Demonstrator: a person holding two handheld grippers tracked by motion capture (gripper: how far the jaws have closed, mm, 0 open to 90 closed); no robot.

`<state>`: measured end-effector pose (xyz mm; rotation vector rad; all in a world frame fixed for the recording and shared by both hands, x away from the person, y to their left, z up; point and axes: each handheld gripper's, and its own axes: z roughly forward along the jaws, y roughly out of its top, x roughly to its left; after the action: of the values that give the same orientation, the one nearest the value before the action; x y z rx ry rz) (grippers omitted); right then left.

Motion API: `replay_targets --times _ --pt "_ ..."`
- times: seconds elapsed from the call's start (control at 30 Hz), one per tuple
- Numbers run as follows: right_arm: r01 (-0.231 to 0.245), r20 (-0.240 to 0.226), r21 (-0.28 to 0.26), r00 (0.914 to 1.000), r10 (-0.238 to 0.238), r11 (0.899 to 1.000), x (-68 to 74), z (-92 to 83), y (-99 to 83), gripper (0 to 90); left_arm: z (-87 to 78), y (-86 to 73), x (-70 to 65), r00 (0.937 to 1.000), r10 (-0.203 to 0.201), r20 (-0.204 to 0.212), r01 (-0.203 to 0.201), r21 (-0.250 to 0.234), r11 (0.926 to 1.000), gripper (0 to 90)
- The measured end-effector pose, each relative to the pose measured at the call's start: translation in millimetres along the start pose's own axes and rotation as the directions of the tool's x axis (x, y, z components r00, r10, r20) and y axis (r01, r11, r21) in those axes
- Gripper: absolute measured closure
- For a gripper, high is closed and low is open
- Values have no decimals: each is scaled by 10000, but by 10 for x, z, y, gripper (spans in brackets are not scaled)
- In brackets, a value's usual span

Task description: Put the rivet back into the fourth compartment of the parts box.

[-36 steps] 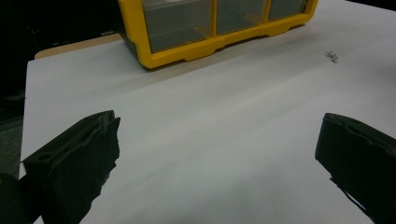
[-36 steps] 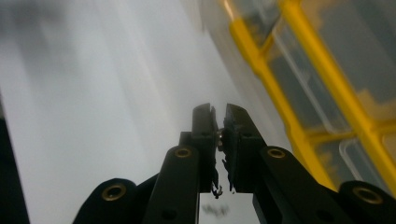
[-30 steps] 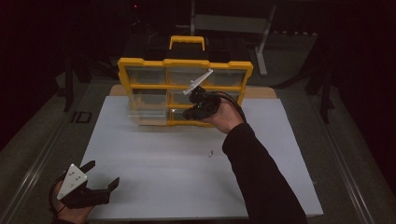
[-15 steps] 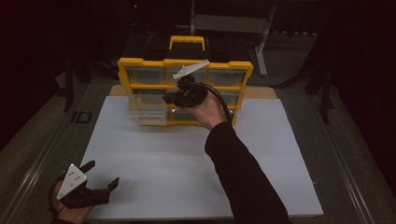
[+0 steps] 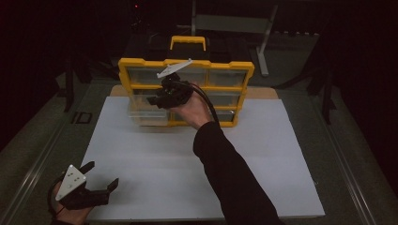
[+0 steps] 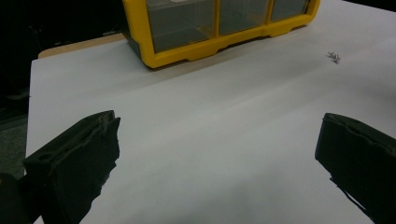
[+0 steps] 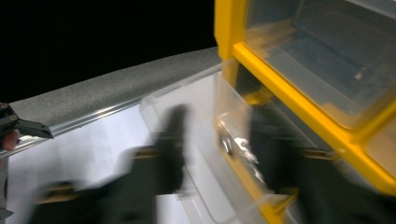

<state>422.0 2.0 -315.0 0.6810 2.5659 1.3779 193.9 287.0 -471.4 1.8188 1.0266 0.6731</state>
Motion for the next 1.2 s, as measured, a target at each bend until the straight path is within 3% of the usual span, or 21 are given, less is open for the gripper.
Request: replay_targets --times 0.03,0.2,0.4,0.6,0.77,0.93,0.97,1.0,1.03,1.13,1.2 --pt "-60 62 20 10000 59 10000 14 4 -8 363 0 0 0 10000 1 -4 -1 4 10000 5" --pt "-49 297 186 9995 44 9998 8 -20 -34 256 3 1 -5 10000 22 5 -22 21 10000 5" --pt "259 660 721 9973 -307 9971 19 -99 -50 183 2 0 -2 10000 10 -32 -10 22 10000 5" --pt "595 717 1334 9950 -696 9893 31 -172 -110 158 6 2 -7 10000 23 -46 -23 29 10000 5" --pt "794 799 2063 9920 -977 9753 32 -225 -165 143 11 0 -6 10000 2 -53 -2 44 10000 5" --pt "1162 720 3202 9866 -1465 9402 82 -258 -247 142 7 -1 -1 10000 -7 -63 7 5 10000 5" --pt "1162 720 3202 9866 -1465 9402 82 -258 -247 142 7 -1 -1 10000 -7 -63 7 5 10000 6" --pt "1220 699 3361 9856 -1539 9339 87 -269 -266 142 8 0 -2 10000 2 -57 -2 11 10000 6" --pt "1293 708 3611 9837 -1654 9235 88 -296 -307 142 9 0 -3 10000 8 -65 -8 23 10000 5" --pt "1319 819 3993 9805 -1786 9073 77 -336 -366 142 11 1 -6 10000 28 -53 -28 51 10000 6" --pt "1356 840 4074 9792 -1849 9031 66 -349 -382 142 14 1 -7 10000 14 -52 -13 46 10000 5"
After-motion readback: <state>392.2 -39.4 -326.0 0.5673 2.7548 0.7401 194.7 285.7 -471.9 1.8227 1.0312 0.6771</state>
